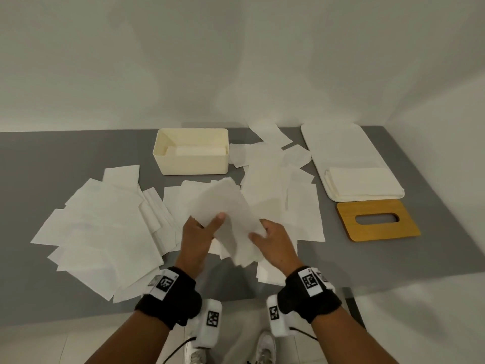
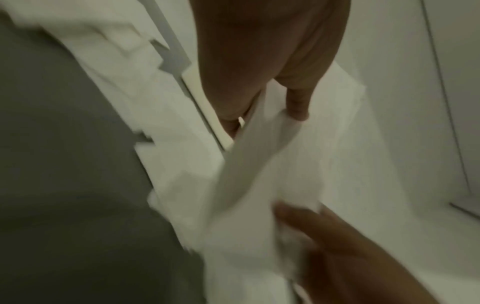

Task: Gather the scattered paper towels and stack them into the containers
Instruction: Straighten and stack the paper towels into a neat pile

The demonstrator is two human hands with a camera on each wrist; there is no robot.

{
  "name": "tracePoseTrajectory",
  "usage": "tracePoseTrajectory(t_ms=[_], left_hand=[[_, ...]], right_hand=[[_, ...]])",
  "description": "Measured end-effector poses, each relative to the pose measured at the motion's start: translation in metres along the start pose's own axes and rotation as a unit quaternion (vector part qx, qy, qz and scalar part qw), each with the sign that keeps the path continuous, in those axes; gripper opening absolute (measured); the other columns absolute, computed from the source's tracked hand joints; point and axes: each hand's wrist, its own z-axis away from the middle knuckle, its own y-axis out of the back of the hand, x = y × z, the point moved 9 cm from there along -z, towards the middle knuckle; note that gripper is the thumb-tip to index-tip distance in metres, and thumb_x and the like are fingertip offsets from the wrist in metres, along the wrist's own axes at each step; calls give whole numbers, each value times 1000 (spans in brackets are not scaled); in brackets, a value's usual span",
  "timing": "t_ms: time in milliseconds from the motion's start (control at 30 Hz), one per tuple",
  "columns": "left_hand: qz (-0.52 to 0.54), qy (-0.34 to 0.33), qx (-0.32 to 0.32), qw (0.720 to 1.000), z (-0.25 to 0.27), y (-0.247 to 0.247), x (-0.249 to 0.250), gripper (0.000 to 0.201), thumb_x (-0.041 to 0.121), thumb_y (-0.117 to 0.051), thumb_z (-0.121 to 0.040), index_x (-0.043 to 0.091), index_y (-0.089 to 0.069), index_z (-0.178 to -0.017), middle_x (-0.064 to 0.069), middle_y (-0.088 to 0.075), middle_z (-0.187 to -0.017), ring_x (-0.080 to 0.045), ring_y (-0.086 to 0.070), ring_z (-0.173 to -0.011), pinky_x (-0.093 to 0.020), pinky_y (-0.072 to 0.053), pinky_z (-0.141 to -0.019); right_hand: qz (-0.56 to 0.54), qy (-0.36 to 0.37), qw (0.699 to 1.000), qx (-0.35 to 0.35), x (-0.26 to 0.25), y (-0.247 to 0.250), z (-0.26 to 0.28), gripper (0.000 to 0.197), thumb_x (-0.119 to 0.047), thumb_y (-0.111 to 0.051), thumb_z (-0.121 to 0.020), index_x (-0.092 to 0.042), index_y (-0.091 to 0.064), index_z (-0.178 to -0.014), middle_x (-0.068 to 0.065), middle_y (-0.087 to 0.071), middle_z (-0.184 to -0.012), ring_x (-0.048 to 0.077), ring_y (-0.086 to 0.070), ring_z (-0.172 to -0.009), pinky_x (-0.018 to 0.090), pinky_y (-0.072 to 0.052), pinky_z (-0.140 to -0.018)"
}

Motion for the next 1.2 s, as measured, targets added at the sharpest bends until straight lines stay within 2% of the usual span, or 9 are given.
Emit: tracePoseTrajectory(t_ms=[233, 333, 400, 533, 667, 867, 1000, 1100, 1200], left_hand=[[-297, -135, -46, 944, -10, 22, 29, 26, 8, -77, -78, 25, -62, -90, 9, -69, -86, -1, -63, -75, -10, -49, -67], [-354, -153, -78, 919, -11, 8, 12, 22, 12, -75, -81, 26, -63, -93, 15, -68, -87, -4, -62, -79, -12, -46, -70], [-347, -117, -72, 928, -17, 10, -2, 15, 14, -72, -84, 23, -64, -93, 12, -67, -86, -7, -62, -80, -21, -50, -72], [-303, -78, -73, 947, -24, 16, -18, 21, 6, -74, -81, 24, -64, -82, 10, -70, -82, -8, -63, -77, -25, -50, -73], [-258, -58, -75, 961, -23, 6, -28, 24, -2, -75, -76, 17, -66, -88, 2, -72, -95, -16, -67, -91, -27, -53, -82], [-283, -75, 17, 956, -26, 7, -16, 23, 14, -73, -83, 9, -61, -102, 1, -64, -93, -19, -59, -85, -24, -45, -74], [-230, -67, 26, 971, -25, 7, -10, 23, 9, -71, -84, 9, -59, -103, 1, -64, -92, -18, -58, -84, -21, -48, -73], [-241, -62, 19, 968, -24, 3, -15, 19, 6, -70, -84, 12, -57, -97, 6, -60, -86, -16, -56, -80, -14, -44, -66], [-209, -63, 27, 975, -23, 4, -15, 28, 5, -71, -82, 12, -53, -102, 6, -59, -89, -10, -55, -78, -10, -45, -62]], right_hand=[[380, 136, 914, 43, -39, 48, -9, 24, -18, -51, -90, -25, -70, -102, -6, -71, -93, 18, -64, -82, 25, -41, -66], [434, 157, 887, 27, -40, 34, -10, 26, -18, -48, -90, -27, -69, -103, -4, -71, -91, 18, -63, -79, 24, -34, -62], [398, 131, 908, 26, -24, 32, -11, 25, -16, -51, -90, -25, -67, -105, -6, -70, -94, 18, -62, -82, 24, -37, -66], [71, -13, 995, 68, 36, 50, -16, 22, -2, -60, -84, -19, -64, -96, -10, -62, -91, 13, -59, -90, 18, -45, -75], [17, -40, 997, 64, 53, 38, -17, 18, -1, -53, -88, -16, -63, -92, -7, -61, -86, 14, -57, -84, 16, -40, -68], [31, 35, 987, 156, 23, 49, -11, 16, -9, -49, -94, -16, -59, -105, -7, -59, -97, 9, -55, -88, 16, -39, -74], [-131, -19, 980, 150, 36, 51, -13, 35, -3, -62, -85, -21, -56, -115, -5, -60, -107, 11, -59, -96, 17, -48, -78], [-132, -53, 979, 147, 50, 45, -15, 24, 2, -59, -86, -17, -61, -101, 0, -62, -97, 20, -59, -91, 19, -46, -72], [-114, -24, 979, 165, 39, 45, -14, 21, 0, -54, -88, -18, -61, -95, -4, -60, -87, 14, -55, -79, 19, -44, -67]])
